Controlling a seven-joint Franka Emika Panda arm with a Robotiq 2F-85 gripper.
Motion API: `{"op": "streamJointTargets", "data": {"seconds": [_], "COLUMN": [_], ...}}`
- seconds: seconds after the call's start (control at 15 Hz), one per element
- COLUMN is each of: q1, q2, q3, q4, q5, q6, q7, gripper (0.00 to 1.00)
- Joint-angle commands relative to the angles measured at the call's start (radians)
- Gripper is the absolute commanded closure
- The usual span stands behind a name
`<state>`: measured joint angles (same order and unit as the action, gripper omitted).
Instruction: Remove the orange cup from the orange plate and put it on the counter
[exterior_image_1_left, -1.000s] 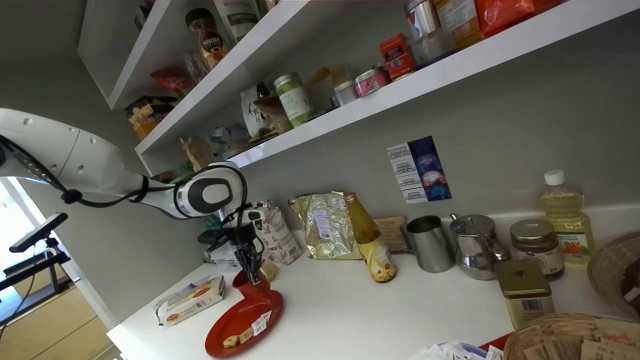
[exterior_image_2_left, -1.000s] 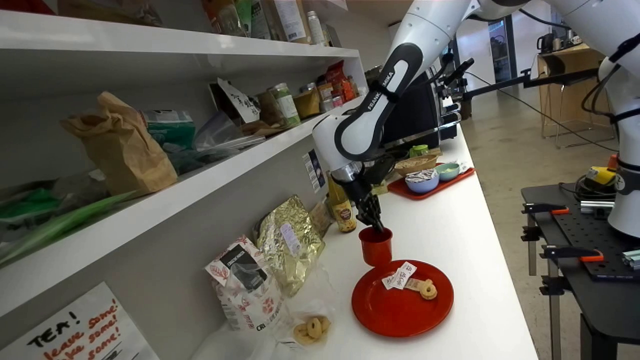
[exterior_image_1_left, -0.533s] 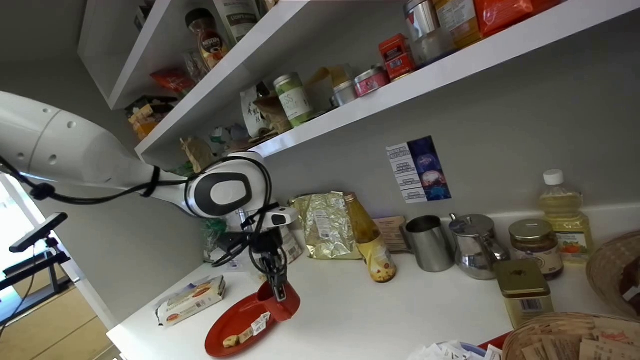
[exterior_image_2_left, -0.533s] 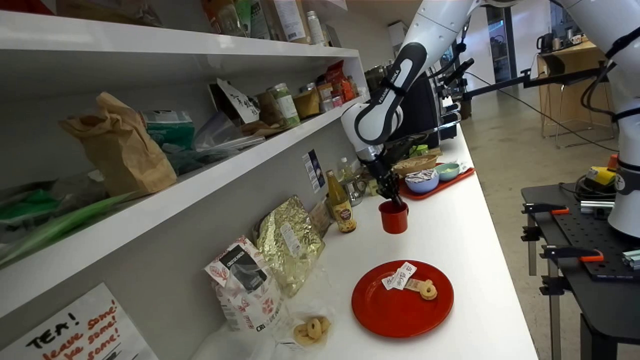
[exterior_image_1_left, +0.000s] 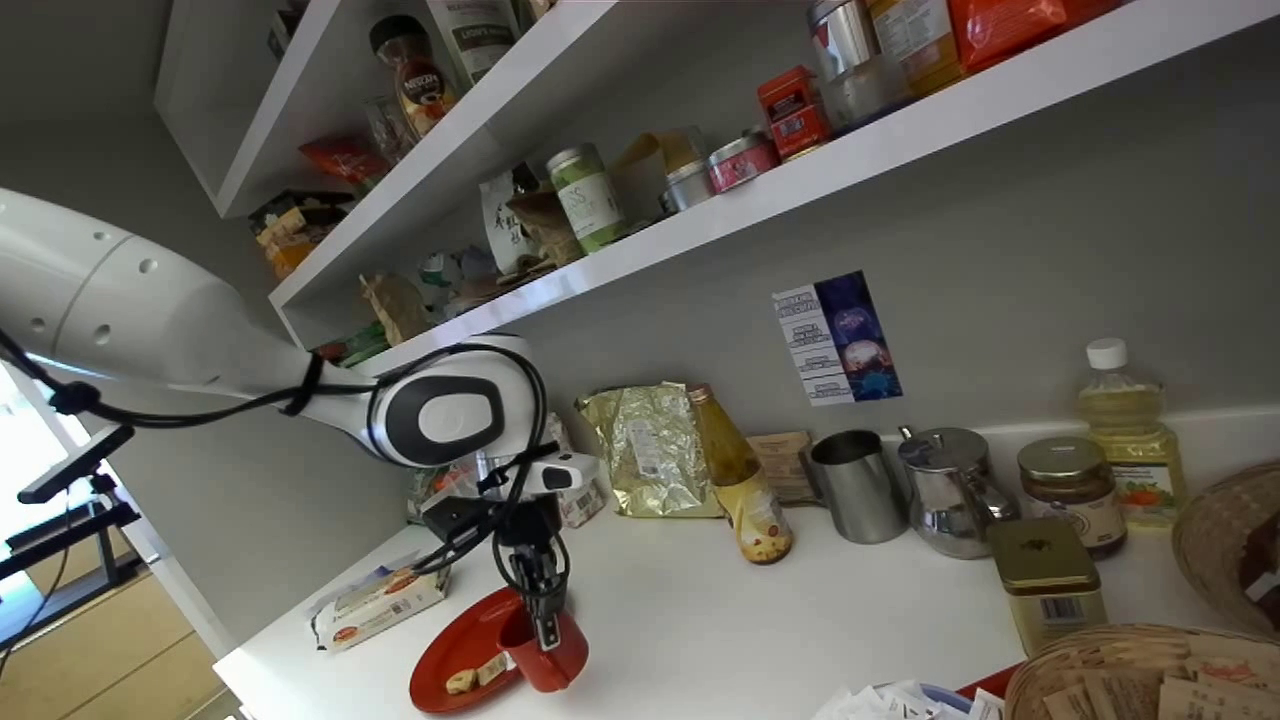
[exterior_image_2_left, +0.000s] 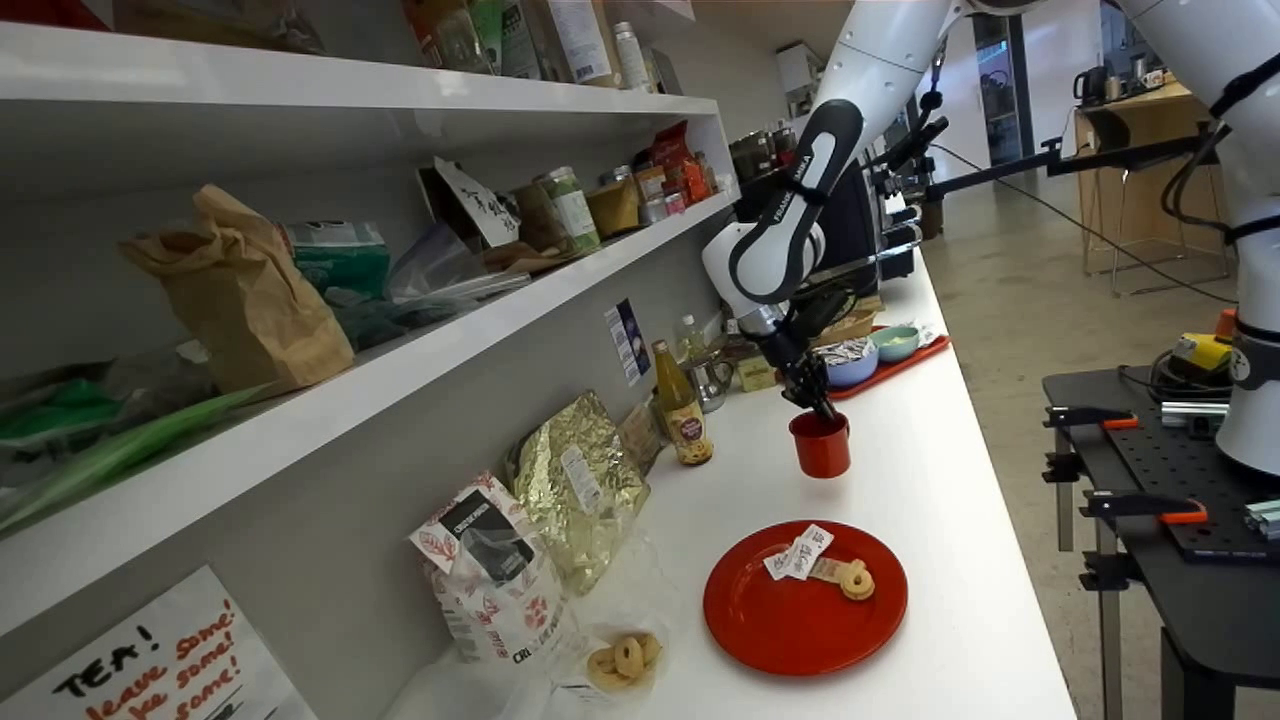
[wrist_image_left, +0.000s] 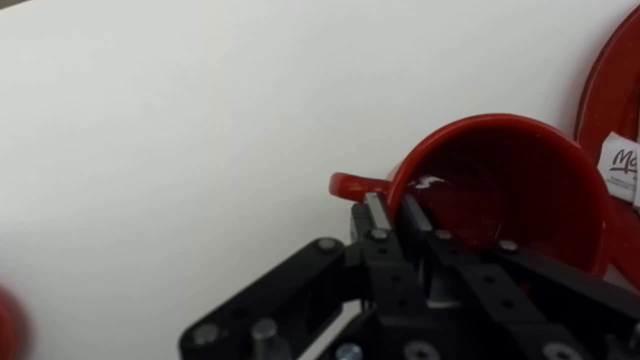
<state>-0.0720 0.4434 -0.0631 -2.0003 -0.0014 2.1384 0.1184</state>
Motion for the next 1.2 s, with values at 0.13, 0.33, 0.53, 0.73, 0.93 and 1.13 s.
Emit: {"op": "streamJointTargets", "data": {"seconds": [0.13, 0.33, 0.53, 0.73, 0.93, 1.13], "q1": [0.065, 0.086, 0.082, 0.079, 0.077, 0.079], "q2": [-0.002, 0.008, 0.017, 0.025, 0.038, 0.054], "q3": [0.015, 0.006, 0.002, 0.0, 0.004, 0.003], "q4": [-0.037, -0.047, -0.044, -0.045, -0.045, -0.048], "q5": [-0.03, -0.055, -0.076, -0.083, -0.077, -0.081], "q6": [0.001, 0.011, 0.006, 0.007, 0.009, 0.014], "q7": [0.01, 0.021, 0.019, 0.016, 0.011, 0.013], "gripper": [0.97, 0.97, 0.97, 0.97, 0.97, 0.97]}}
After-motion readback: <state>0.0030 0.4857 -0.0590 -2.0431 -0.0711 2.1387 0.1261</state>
